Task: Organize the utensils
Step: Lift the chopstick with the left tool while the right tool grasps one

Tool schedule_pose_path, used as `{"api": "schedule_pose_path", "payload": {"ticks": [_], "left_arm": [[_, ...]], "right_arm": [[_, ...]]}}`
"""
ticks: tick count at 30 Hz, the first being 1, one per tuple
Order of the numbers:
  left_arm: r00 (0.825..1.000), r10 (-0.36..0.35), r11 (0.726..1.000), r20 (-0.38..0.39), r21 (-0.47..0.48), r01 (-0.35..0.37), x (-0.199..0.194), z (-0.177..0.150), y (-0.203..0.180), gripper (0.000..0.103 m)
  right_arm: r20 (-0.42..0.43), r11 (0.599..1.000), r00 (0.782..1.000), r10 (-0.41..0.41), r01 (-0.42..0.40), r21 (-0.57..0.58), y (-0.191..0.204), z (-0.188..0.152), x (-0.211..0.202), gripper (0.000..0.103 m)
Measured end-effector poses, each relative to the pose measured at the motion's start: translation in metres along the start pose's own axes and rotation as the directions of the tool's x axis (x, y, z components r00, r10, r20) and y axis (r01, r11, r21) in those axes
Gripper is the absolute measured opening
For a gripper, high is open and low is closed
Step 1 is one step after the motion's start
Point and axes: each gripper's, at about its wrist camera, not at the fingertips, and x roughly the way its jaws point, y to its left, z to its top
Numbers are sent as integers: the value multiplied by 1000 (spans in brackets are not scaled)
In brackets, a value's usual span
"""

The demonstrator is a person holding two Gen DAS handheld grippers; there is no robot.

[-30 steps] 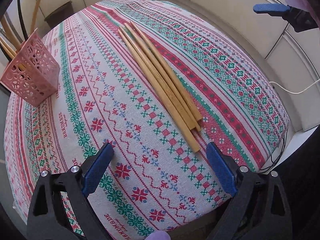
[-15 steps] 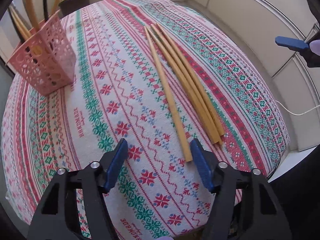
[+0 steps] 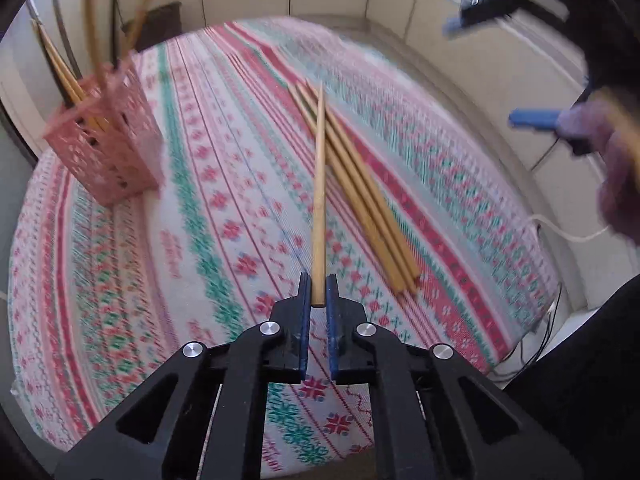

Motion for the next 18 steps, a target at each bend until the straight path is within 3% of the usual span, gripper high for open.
{"api": "schedule_pose_path", "payload": {"ticks": [2, 5, 10, 13, 15, 18], "left_arm": [[997, -11, 1000, 82, -2, 11, -24, 7, 4, 6], [978, -40, 999, 205, 20, 37, -64, 17, 7, 6], [929, -80, 997, 363, 53, 65, -118, 31, 16, 6], [906, -81, 997, 416, 51, 66, -137, 33, 25, 6], [897, -84, 996, 435, 45, 71, -144, 36, 32, 6], [888, -79, 997, 453, 27, 74, -151, 36, 41, 6]], "right_arm": [[-16, 1000, 1000, -3, 3, -11, 6, 1, 9, 96], [-61, 1000, 998, 0, -1, -21, 17, 3, 26, 96], [-109, 995, 993, -37, 27, -93, 44, 12, 62, 96], [-127, 990, 991, -46, 28, -139, 58, 18, 83, 95], [-117, 985, 991, -60, 40, -170, 65, 24, 92, 88], [-111, 967, 986, -120, 91, -240, 75, 30, 109, 66]]}}
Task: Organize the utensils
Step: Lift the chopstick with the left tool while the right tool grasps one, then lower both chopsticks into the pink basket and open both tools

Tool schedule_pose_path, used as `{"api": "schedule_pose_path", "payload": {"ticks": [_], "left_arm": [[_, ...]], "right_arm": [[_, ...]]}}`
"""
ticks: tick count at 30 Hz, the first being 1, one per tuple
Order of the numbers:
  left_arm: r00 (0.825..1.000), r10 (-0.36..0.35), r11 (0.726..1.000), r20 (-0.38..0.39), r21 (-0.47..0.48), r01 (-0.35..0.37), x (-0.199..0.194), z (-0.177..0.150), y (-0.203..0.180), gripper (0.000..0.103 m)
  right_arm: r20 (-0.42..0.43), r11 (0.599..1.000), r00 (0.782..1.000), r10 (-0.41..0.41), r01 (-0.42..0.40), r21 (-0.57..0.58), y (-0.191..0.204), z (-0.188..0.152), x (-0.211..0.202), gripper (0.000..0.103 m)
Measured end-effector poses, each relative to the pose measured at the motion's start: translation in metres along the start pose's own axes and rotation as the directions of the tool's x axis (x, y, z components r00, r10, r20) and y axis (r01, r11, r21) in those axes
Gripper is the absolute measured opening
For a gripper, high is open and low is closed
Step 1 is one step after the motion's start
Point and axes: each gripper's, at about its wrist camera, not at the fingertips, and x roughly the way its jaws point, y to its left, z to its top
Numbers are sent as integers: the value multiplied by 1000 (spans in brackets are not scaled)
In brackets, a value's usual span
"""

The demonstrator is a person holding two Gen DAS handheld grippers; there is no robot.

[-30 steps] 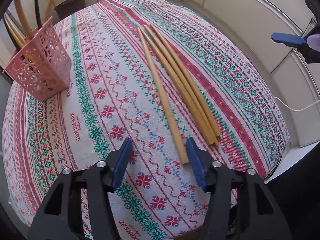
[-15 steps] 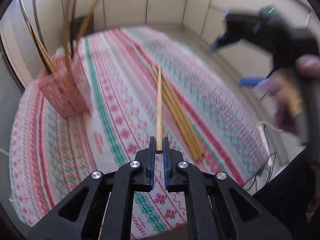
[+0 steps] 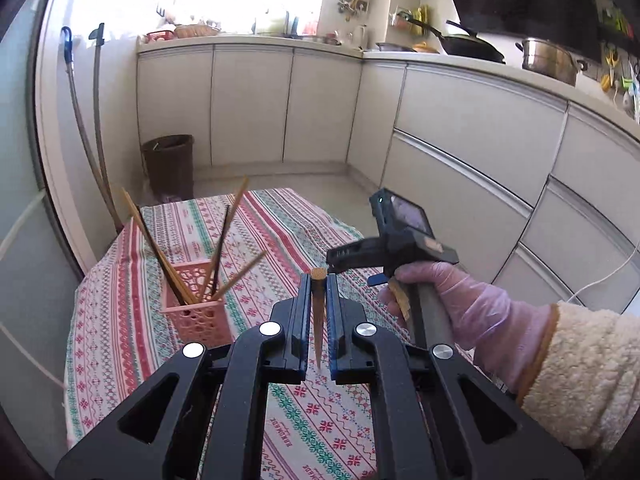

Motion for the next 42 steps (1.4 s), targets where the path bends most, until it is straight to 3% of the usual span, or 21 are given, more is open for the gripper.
{"api": "schedule_pose_path", "payload": {"ticks": [1, 2, 12, 17, 23, 31, 37, 42], "left_arm": [[1000, -2, 1000, 4, -8, 2, -9, 0, -3, 6], [1000, -3, 1000, 6, -13, 3, -9, 0, 2, 6], [1000, -9, 999, 21, -50, 10, -14, 5, 17, 6], [999, -9, 998, 31, -55, 11, -17, 6, 18, 6], [999, 0, 997, 39, -75, 3, -17, 9, 22, 6], [999, -8, 996, 49, -89, 12, -18, 11, 24, 6], [997, -9, 996, 78, -90, 16, -26, 14, 22, 6], [994, -6, 996, 113, -89, 17, -38, 20, 20, 6]], "right_arm": [[-3, 1000, 1000, -18, 18, -17, 1, 1, 4, 57], [-7, 998, 999, -42, 42, -36, 3, 3, 9, 54], [-10, 978, 988, -153, 150, -146, 23, 7, 34, 49], [44, 941, 969, -242, 245, -233, 36, 5, 40, 27], [54, 953, 983, -174, 182, -241, 38, 5, 39, 6], [119, 983, 990, -71, 90, -163, 26, 0, 7, 6], [240, 988, 971, 12, 25, -151, 22, -14, -63, 6], [332, 987, 941, 68, -14, -162, 20, -27, -122, 6]]}}
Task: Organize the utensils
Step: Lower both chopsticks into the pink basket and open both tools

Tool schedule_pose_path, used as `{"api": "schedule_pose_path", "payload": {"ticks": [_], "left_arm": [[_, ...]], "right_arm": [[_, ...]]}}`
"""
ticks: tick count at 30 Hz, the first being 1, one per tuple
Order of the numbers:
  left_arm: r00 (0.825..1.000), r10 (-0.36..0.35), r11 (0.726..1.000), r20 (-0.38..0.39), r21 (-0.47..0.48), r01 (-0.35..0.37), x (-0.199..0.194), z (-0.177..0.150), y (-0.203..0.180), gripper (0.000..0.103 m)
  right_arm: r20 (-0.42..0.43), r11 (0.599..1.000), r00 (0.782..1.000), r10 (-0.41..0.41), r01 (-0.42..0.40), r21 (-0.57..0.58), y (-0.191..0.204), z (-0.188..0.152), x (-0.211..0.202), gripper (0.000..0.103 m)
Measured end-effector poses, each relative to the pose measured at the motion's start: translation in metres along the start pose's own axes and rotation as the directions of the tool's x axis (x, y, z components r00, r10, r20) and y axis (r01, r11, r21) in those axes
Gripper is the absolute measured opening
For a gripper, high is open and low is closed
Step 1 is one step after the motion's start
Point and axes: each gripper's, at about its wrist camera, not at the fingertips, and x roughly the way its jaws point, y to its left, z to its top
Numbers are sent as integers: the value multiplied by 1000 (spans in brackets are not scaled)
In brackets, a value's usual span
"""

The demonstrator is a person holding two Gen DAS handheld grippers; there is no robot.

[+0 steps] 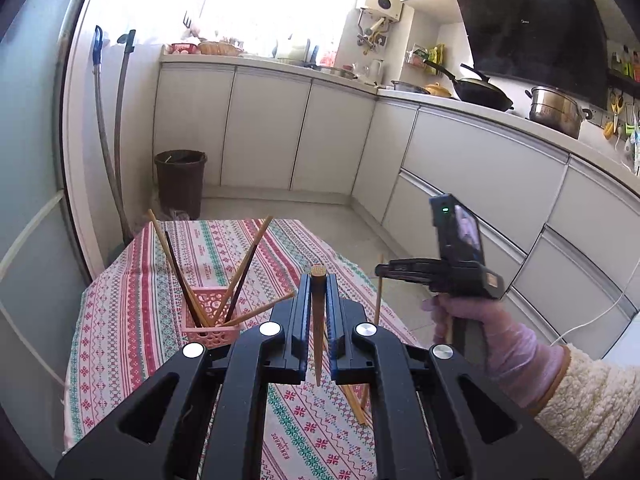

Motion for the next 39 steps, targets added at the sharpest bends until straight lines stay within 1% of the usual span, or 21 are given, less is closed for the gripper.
{"api": "schedule_pose_path", "payload": {"ticks": [3, 7, 12, 16, 19, 23, 27, 29, 31, 33, 36, 39], "left_arm": [[1000, -5, 1000, 26, -18, 5, -8, 8, 3, 6], [997, 1, 998, 79, -63, 4, -20, 30, 12, 6], [985, 18, 989, 170, -146, 7, -42, 64, 39, 6], [973, 59, 981, 225, -194, -15, -56, 89, 58, 6], [963, 107, 978, 249, -199, -58, -59, 103, 66, 6], [959, 159, 971, 236, -211, -109, -46, 105, 78, 6], [956, 225, 959, 191, -216, -183, -18, 92, 92, 7], [966, 212, 958, 146, -227, -176, -2, 86, 101, 7], [969, 222, 948, 110, -258, -188, 9, 78, 110, 8], [968, 226, 937, 109, -295, -186, 6, 76, 119, 15], [959, 249, 925, 134, -328, -194, -9, 82, 129, 18], [948, 282, 912, 147, -349, -217, -23, 81, 134, 19]], "right_arm": [[51, 1000, 999, 17, -17, -2, 1, 4, -24, 6], [105, 999, 993, 47, -48, 7, 7, 15, -45, 6], [189, 995, 978, 93, -98, 16, 17, 36, -75, 6], [245, 991, 961, 129, -135, 7, 26, 55, -95, 6], [284, 986, 946, 158, -166, 3, 31, 68, -110, 6], [322, 978, 924, 204, -210, -16, 42, 83, -121, 6], [344, 971, 909, 236, -235, -44, 54, 90, -129, 6], [355, 966, 900, 254, -251, -56, 59, 93, -132, 6], [361, 962, 893, 270, -267, -61, 61, 96, -135, 6], [372, 958, 885, 282, -278, -64, 64, 98, -138, 6], [389, 957, 875, 287, -284, -65, 66, 100, -143, 6], [391, 950, 868, 304, -307, -58, 69, 102, -146, 6]]}}
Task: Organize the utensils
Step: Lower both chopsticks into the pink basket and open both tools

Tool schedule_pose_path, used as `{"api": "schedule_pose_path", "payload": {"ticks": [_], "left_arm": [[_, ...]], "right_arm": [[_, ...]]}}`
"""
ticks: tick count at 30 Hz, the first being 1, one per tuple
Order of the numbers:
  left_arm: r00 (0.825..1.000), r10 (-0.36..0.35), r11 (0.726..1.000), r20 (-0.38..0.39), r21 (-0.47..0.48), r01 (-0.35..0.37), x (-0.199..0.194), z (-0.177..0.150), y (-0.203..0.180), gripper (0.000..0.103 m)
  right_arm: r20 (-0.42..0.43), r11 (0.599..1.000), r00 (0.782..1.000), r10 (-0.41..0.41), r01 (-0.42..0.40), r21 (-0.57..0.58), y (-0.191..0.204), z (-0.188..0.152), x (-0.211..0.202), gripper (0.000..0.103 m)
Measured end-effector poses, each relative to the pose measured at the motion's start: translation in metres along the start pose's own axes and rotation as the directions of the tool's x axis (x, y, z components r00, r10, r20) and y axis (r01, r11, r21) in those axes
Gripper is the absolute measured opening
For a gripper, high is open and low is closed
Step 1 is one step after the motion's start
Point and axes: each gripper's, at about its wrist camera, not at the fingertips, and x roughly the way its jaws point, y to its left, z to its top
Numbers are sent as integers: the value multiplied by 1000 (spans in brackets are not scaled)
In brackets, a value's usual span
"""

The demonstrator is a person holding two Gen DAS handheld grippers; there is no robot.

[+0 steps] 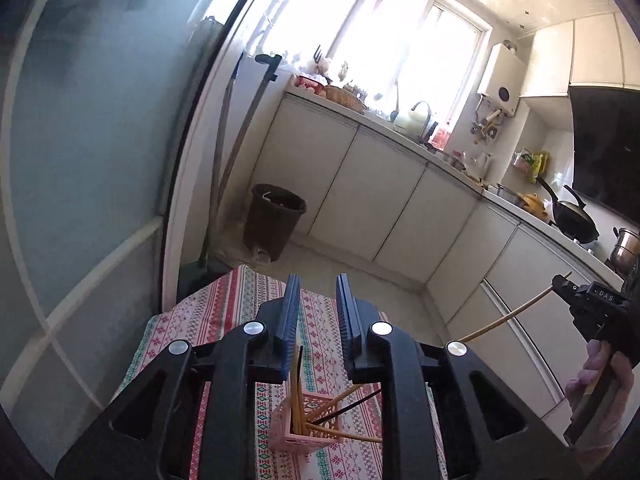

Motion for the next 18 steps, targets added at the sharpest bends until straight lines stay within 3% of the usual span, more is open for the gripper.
{"api": "schedule_pose_path", "payload": {"ticks": [9, 18], "left_arm": [[998, 47, 999, -44, -5, -47, 1, -3, 14, 24], [996, 43, 999, -79, 17, -42, 5, -6, 12, 26]], "right_arm": [[-3, 997, 997, 75, -75, -24, 49, -6, 12, 6], [-147, 987, 988, 41, -63, -148, 93, -70, 69, 6]]}}
